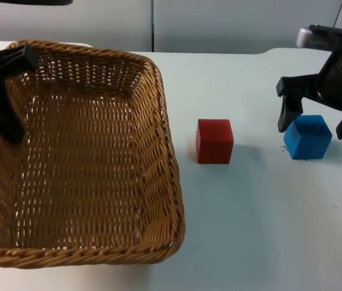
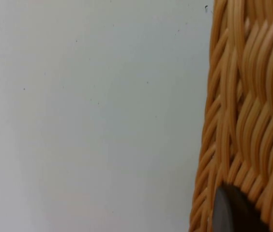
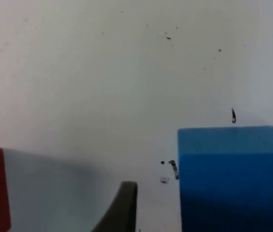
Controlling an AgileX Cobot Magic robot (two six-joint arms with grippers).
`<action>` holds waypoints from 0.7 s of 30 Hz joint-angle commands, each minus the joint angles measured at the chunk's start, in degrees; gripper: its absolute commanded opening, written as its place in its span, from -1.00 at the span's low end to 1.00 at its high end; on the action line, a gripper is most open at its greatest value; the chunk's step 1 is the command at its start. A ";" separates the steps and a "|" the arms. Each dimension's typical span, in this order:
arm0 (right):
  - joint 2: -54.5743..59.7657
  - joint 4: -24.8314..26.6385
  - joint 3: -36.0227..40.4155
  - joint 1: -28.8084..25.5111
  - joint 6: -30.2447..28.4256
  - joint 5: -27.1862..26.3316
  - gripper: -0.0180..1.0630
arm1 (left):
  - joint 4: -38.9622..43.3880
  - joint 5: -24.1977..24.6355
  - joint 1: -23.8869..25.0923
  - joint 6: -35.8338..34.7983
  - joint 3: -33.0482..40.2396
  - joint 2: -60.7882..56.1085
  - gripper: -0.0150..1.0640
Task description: Pick up the basket with the left hand and place the blue cube into the basket with the right hand.
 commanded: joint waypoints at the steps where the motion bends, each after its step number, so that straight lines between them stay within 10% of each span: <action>1: 0.84 -0.21 -0.50 0.21 0.44 -0.78 0.65 | -2.38 0.77 -0.04 0.65 -0.62 -0.23 -0.98; 21: 2.15 0.00 -0.50 0.21 -1.09 0.19 -0.97 | -4.50 0.97 -0.04 2.03 -0.62 -0.23 -0.98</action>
